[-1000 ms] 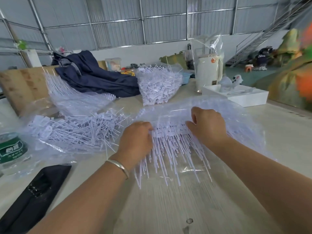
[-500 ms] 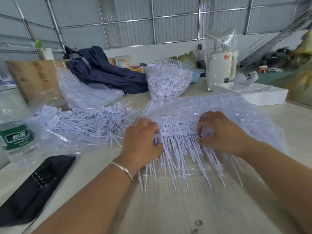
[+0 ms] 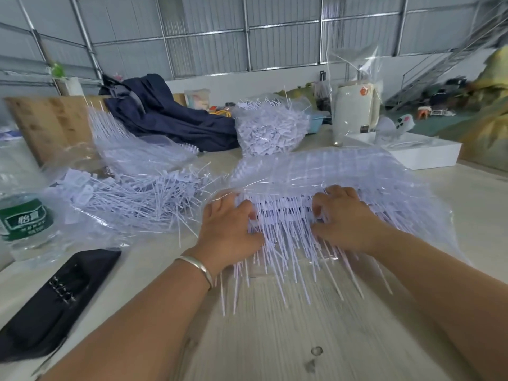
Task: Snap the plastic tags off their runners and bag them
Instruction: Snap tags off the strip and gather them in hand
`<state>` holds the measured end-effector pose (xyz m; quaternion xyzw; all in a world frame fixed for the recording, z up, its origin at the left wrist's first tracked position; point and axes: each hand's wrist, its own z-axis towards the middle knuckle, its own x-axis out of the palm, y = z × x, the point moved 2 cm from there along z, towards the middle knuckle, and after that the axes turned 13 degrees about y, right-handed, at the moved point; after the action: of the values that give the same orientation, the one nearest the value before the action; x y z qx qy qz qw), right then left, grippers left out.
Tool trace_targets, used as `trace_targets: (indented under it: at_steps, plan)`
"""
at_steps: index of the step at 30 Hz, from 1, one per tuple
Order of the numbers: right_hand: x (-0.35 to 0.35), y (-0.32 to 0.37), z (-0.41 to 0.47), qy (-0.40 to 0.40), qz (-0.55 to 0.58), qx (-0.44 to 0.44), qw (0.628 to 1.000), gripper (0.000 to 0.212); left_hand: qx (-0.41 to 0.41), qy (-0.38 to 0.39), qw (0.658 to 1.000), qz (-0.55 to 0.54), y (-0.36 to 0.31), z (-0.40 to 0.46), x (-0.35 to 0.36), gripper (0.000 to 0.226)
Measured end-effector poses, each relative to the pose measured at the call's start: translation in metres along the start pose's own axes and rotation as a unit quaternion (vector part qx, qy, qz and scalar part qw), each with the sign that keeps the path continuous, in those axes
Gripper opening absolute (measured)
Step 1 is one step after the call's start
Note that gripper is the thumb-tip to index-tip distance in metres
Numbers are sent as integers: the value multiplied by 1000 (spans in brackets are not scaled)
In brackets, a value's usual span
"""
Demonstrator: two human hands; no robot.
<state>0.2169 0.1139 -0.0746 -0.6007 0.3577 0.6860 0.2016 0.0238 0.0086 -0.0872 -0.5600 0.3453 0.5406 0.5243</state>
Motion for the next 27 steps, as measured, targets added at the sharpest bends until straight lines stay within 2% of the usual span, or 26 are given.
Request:
trace_targets:
  at_steps: [3, 6, 8, 11, 14, 16, 18, 19, 22, 25, 27]
  plan:
    - [-5, -2, 0, 1, 47, -27, 999, 12, 7, 13, 996, -88, -1, -1, -1, 27]
    - [-5, -6, 3, -6, 38, -40, 998, 19, 1, 23, 985, -171, -3, -2, -7, 29]
    - [-2, -10, 4, 34, 17, -26, 999, 31, 1, 30, 983, -182, -1, -2, -10, 30]
    - [3, -12, 6, 72, 16, -18, 997, 46, 6, 34, 989, -143, -2, -7, -9, 27]
    - [5, -11, 4, 47, 19, -17, 999, 35, 11, 34, 985, -166, -3, -12, -14, 24]
    - [9, -13, 2, 31, -25, -24, 999, 32, 35, 29, 971, -237, -6, -15, -20, 16]
    - [12, -13, 3, 37, -67, -23, 997, 53, 66, 31, 947, -312, -12, -17, -25, 16]
    - [8, -10, 3, 29, -47, -19, 998, 55, 76, 33, 941, -329, -15, -18, -26, 21]
    - [-10, -6, -1, -15, 36, -46, 998, 32, 66, 54, 940, -331, -16, -17, -23, 28]
    - [-20, -7, -9, -4, -17, -85, 996, 32, 49, 63, 958, -275, -9, -12, -18, 32]
    - [-29, -2, -19, -39, -60, -94, 993, 40, 29, 48, 981, -185, -6, -7, -13, 30]
